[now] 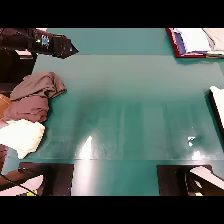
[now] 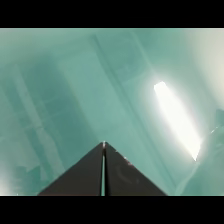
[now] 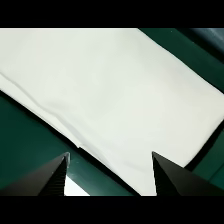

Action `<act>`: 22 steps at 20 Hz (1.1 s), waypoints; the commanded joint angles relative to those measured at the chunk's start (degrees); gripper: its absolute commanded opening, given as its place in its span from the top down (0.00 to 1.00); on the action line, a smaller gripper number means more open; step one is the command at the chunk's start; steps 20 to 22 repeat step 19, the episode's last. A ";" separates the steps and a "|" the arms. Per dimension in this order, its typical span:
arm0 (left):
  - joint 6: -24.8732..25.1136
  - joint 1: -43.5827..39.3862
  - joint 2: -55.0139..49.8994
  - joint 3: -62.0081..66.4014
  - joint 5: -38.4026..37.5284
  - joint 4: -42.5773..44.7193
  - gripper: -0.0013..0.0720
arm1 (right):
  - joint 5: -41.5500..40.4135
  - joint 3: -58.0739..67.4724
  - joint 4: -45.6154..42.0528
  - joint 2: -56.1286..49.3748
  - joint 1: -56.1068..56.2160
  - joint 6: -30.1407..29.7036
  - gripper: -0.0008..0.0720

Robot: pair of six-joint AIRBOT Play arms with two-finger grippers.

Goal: Fold the shirts.

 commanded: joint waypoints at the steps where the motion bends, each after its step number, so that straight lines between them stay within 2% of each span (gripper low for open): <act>1: 0.07 0.02 -0.02 -0.02 0.35 -0.02 0.95 | -0.59 -0.87 7.76 1.62 3.89 -0.04 0.16; 4: 0.07 0.02 0.00 -0.02 0.79 0.02 0.95 | -0.33 -0.87 15.52 2.67 15.93 -0.02 0.16; 9: 0.04 0.02 0.00 0.00 1.31 -0.04 0.95 | -3.82 -0.87 15.96 4.92 40.50 -0.04 0.18; 10: 0.04 0.02 0.00 0.00 1.31 -0.07 0.95 | -5.01 -0.87 15.93 5.27 44.59 -0.04 0.26; 11: 0.04 0.02 0.00 0.00 1.31 -0.04 0.95 | -6.21 -0.87 15.93 5.53 48.78 -0.04 0.44; 13: 0.04 0.02 0.00 0.00 1.31 -0.04 0.95 | -7.34 -0.87 15.82 5.73 55.45 -0.04 0.98; 17: 0.04 0.02 0.00 0.00 1.33 -0.04 0.95 | -7.50 -0.90 15.85 5.73 62.55 -0.07 0.97; 22: 0.04 0.02 0.00 0.00 1.31 -0.07 0.95 | -7.28 -0.87 15.87 5.73 63.32 -0.07 0.97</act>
